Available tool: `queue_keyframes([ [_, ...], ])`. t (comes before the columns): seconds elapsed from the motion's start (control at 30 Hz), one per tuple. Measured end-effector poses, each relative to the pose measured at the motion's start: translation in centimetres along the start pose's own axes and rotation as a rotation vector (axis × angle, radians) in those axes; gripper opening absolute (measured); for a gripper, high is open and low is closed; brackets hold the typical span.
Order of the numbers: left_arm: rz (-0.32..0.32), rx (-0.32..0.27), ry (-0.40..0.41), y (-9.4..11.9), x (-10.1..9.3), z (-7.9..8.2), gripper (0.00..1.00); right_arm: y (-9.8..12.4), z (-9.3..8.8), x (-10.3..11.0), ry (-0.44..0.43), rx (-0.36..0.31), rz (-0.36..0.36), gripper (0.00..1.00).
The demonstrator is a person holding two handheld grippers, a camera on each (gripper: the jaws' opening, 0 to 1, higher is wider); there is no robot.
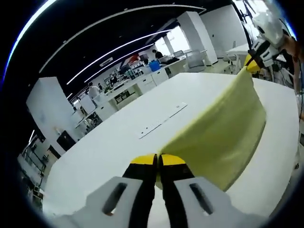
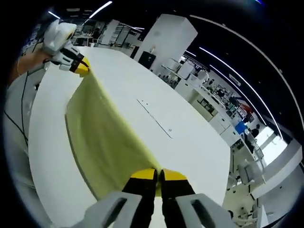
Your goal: Fold the garment on the visible template until the final outline fits inside the template.
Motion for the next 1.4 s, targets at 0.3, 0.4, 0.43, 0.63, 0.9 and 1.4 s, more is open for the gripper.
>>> queue_keyframes([
  [0.3,0.006,0.031,0.014,-3.7,0.2,-1.1,0.0,-3.7,-1.0,-0.7,-0.065,0.053,0.029,0.0],
  [0.4,0.005,0.041,0.023,-4.8,0.1,-1.7,0.0,-4.8,-1.3,-1.0,-0.088,0.058,0.041,0.0],
  [0.43,0.001,0.05,0.025,-5.1,0.0,-2.0,0.0,-5.1,-1.4,-1.0,-0.093,0.064,0.048,0.0],
  [0.63,-0.018,0.093,0.056,-7.2,-0.6,-3.8,0.0,-7.8,-2.5,-0.5,-0.127,0.096,0.085,0.0],
  [0.9,-0.075,0.122,0.147,-9.4,-1.6,-6.1,0.0,-10.5,-4.5,0.5,-0.133,0.161,0.128,0.0],
  [1.4,-0.128,0.189,0.081,-12.9,-3.0,-9.7,0.0,-14.6,-7.1,1.6,-0.138,0.214,0.191,0.0],
])
Point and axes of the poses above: the point that each gripper's makers call its tool centre point, and the gripper's own axes: y roughly backward along the fingers, x roughly to its left, z roughly out of its top, the point moved 1 cm from there along y, roughly backward along the fingers, and after that the axes turned 2 degrees about -y, right-handed, at the moved point
